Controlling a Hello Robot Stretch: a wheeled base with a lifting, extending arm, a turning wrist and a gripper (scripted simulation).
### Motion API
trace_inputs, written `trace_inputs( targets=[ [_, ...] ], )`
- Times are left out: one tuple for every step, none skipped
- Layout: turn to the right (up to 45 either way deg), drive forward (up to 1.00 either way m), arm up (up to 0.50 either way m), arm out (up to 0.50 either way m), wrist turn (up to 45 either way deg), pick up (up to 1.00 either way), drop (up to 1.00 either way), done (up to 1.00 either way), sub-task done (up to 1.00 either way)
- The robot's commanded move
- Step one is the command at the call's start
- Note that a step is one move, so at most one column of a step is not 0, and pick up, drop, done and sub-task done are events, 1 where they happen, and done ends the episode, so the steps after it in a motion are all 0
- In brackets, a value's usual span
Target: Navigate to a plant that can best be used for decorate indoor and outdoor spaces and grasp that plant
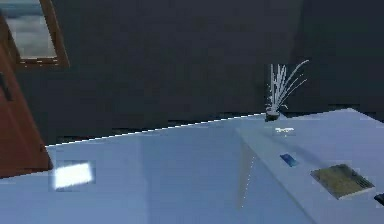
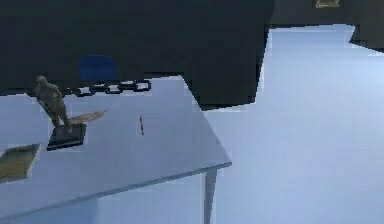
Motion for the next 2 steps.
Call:
trace_inputs(
  targets=[
    [3.0, 0.0, 0.0, 0.0, 0.0, 0.0, 0.0, 0.0, 0.0],
    [0.0, 0.15, 0.0, 0.0, 0.0, 0.0, 0.0, 0.0, 0.0]
  ],
)
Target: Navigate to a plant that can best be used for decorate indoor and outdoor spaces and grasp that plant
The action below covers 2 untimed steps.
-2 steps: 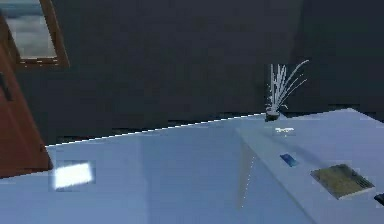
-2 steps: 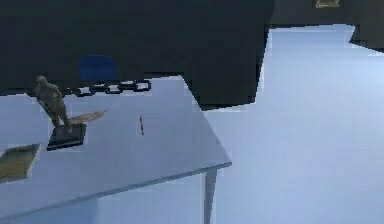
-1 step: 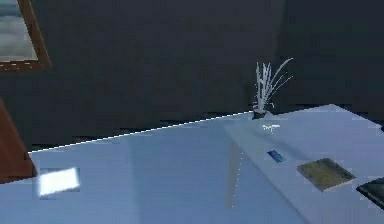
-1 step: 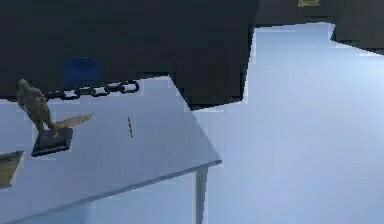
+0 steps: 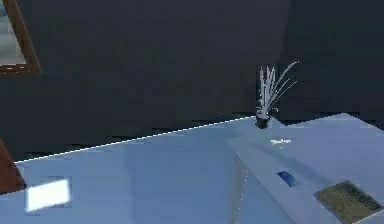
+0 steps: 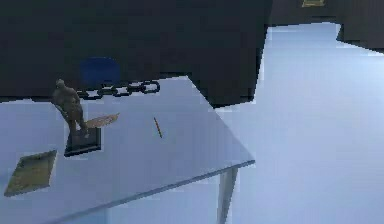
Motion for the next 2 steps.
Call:
trace_inputs(
  targets=[
    [-45.0, 0.0, 0.0, 0.0, 0.0, 0.0, 0.0, 0.0, 0.0],
    [-15.0, 0.0, 0.0, 0.0, 0.0, 0.0, 0.0, 0.0, 0.0]
  ],
)
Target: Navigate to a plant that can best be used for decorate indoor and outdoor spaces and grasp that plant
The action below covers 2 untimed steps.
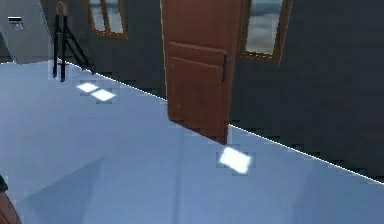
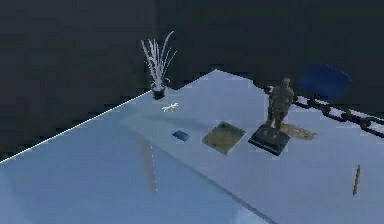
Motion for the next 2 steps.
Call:
trace_inputs(
  targets=[
    [-3.0, 0.0, 0.0, 0.0, 0.0, 0.0, 0.0, 0.0, 0.0],
    [45.0, 0.0, 0.0, 0.0, 0.0, 0.0, 0.0, 0.0, 0.0]
  ],
)
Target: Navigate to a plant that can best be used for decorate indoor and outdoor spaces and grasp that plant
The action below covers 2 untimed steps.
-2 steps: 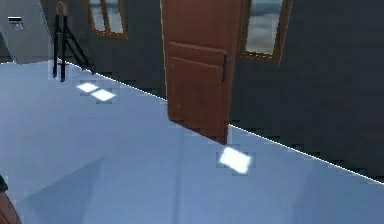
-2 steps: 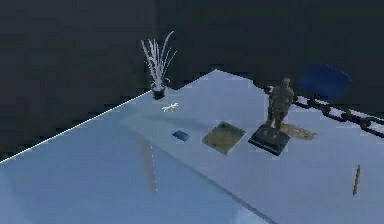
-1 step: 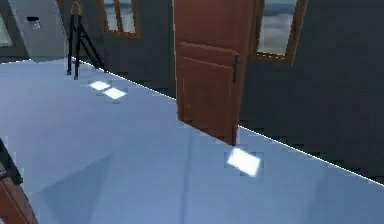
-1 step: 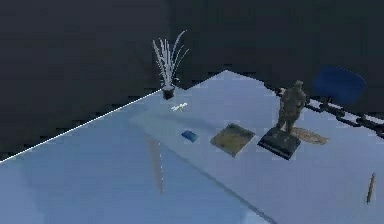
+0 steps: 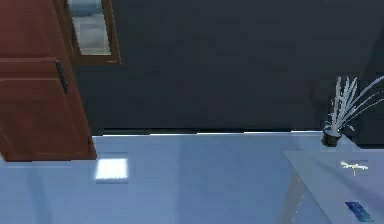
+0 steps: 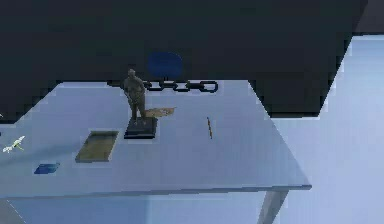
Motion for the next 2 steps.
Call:
trace_inputs(
  targets=[
    [9.0, 0.0, 0.0, 0.0, 0.0, 0.0, 0.0, 0.0, 0.0],
    [0.0, 0.65, 0.0, 0.0, 0.0, 0.0, 0.0, 0.0, 0.0]
  ],
)
